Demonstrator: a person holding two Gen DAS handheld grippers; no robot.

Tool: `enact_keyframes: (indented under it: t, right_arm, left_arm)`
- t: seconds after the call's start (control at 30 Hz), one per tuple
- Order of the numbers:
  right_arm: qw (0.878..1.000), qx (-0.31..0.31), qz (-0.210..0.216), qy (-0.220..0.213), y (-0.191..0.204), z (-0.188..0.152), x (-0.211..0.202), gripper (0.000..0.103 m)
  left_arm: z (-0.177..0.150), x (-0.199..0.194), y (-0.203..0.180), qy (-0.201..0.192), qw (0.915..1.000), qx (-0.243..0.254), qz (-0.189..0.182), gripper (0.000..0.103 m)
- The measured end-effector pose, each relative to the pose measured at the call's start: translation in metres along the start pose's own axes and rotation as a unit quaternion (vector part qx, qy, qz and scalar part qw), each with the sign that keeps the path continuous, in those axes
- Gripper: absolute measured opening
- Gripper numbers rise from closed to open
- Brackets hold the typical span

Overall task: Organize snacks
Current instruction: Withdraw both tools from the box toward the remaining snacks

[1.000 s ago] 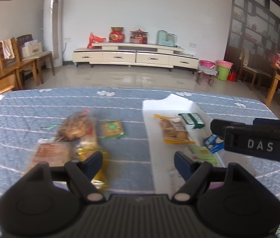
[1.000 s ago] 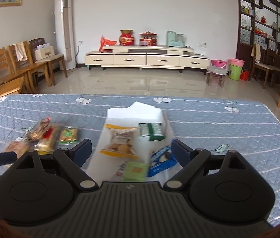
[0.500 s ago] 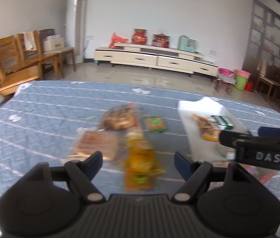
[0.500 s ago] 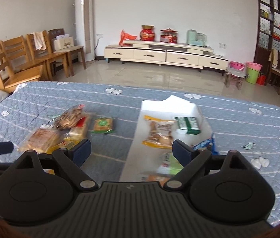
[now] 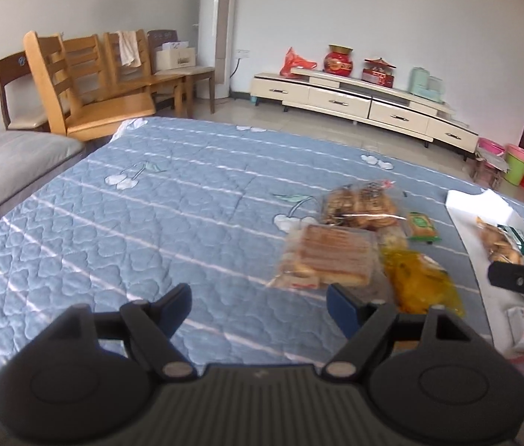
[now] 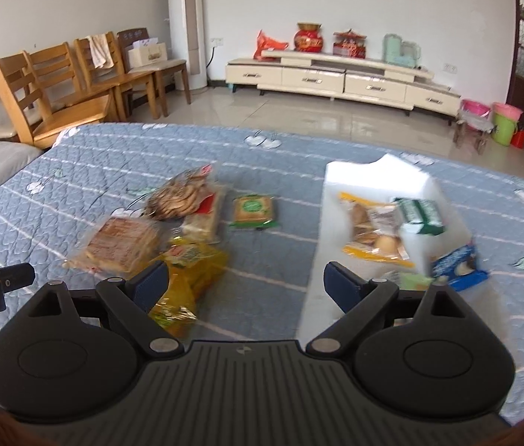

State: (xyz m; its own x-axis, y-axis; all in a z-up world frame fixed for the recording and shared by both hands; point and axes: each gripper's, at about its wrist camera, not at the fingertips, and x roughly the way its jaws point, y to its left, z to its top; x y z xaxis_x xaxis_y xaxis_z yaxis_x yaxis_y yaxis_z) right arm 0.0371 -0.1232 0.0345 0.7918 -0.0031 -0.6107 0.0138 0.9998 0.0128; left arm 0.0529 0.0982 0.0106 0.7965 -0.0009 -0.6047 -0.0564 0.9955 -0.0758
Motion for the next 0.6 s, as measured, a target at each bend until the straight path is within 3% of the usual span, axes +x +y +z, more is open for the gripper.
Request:
enact_keyframes:
  t: [0.27, 0.5, 0.53, 0.57, 0.6]
  right_arm:
    - [0.999, 0.032, 0.012, 0.031, 0.026, 0.007, 0.045, 0.103]
    - [0.994, 0.053, 0.017, 0.09, 0.032, 0.007, 0.094, 0.103]
    - [0.993, 0.056, 0.024, 0.098, 0.029, 0.005, 0.099, 0.078]
    - [0.993, 0.062, 0.031, 0.098, 0.026, 0.002, 0.099, 0.061]
    - [0.993, 0.066, 0.026, 0.098, 0.022, -0.001, 0.1, 0.06]
  left_arm:
    - [0.012, 0.024, -0.009, -0.005, 0.9997, 0.02, -0.015, 0.095]
    - [0.028, 0.051, -0.023, -0.005, 0.9988, 0.036, -0.031, 0.101]
    - [0.029, 0.056, -0.025, -0.002, 0.9986, 0.037, -0.037, 0.101]
    - [0.03, 0.06, -0.027, 0.002, 0.9983, 0.04, -0.042, 0.101]
    - [0.03, 0.065, -0.03, 0.006, 0.998, 0.044, -0.046, 0.101]
